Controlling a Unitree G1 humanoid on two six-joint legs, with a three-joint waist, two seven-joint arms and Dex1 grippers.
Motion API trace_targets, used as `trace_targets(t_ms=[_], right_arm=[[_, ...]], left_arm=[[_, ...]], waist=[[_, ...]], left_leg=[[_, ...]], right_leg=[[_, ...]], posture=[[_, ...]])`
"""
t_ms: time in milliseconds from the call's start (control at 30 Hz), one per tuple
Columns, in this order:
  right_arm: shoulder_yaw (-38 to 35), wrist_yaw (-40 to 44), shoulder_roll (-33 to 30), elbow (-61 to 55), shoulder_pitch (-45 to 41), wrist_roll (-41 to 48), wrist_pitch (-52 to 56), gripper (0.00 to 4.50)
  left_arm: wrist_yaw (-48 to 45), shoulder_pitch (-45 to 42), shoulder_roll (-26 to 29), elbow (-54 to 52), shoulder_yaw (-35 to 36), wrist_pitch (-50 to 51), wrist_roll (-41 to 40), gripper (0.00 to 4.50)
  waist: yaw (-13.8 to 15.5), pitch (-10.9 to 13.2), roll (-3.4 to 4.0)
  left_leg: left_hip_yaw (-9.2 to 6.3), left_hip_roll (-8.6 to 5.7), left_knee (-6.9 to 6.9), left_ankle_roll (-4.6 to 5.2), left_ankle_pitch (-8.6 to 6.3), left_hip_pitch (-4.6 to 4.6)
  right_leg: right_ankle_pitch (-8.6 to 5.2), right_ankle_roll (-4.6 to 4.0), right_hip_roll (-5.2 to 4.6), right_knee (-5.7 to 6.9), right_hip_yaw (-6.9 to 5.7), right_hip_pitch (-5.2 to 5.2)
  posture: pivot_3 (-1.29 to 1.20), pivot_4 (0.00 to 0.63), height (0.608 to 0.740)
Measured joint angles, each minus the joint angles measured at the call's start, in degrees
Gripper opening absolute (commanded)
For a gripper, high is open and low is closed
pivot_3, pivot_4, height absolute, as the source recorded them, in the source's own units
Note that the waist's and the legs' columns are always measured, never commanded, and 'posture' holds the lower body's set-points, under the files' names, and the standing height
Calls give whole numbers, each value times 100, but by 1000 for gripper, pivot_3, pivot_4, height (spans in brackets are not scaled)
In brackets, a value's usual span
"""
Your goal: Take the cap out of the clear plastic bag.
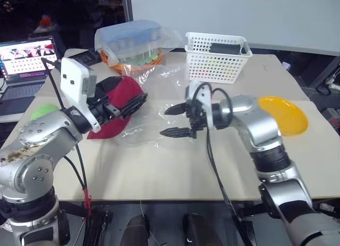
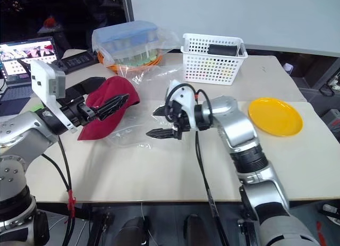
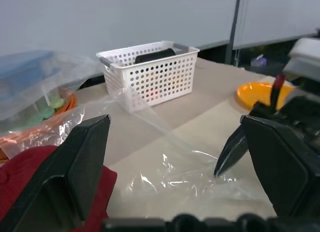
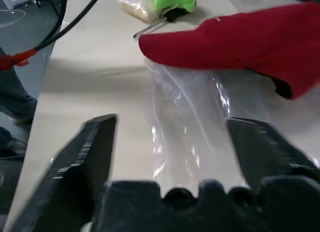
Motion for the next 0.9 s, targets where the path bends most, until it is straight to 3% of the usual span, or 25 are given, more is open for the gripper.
trace_targets(t_ms=[133,233,300,433,567,767,900], right_arm=[[-212,188,-370,-336,290,476,270,4471],[-816,-253,-343,-109,321,681,178,4471],[-1244,-796,-312,237,346,592,-137,4471],[-1612,-1975,-35,914,592,172,-848,4471],[-1825,-2817,363,1407,1209,7,-1057,4471],[-1819,-4561,967,1463,2693,-831,-2462,4471],[-1812,-5039,1048,1376,3393,-1126,-3257,4471]], left_arm=[[225,19,-15,6,116,161,-414,4500],[664,53,-226,20,634,146,-996,4500],[917,397,-234,-11,1006,3,-969,4500],[1508,1517,-397,-90,1143,-567,31,4500],[1921,2578,-953,-122,904,-1402,1158,4500],[1797,3677,-2020,-53,329,-2728,1882,4500],[1698,4132,-2221,181,49,-3353,2393,4500]], waist=[[21,1,-1],[12,0,-3],[0,0,-3],[-3,-1,-5],[36,-4,-8],[81,-17,-3],[40,-30,-3]], left_leg=[[0,0,0,-1,-1,0],[0,2,0,-1,-1,1],[8,0,-6,-2,-1,23],[14,1,-12,-3,-2,24],[20,0,-13,-7,-4,24],[31,-2,-13,-12,-9,7],[45,2,-13,-12,-11,33]], right_leg=[[-1,-1,-1,-2,1,1],[0,0,1,-2,1,2],[-1,-3,0,-2,10,14],[3,-15,2,-3,17,13],[5,-17,-3,-11,20,16],[5,-14,-12,-30,21,8],[-21,-2,-9,-28,33,24]], posture=[[0,150,730],[0,150,730],[0,150,730],[0,150,730],[0,150,730],[0,150,730],[0,150,730]])
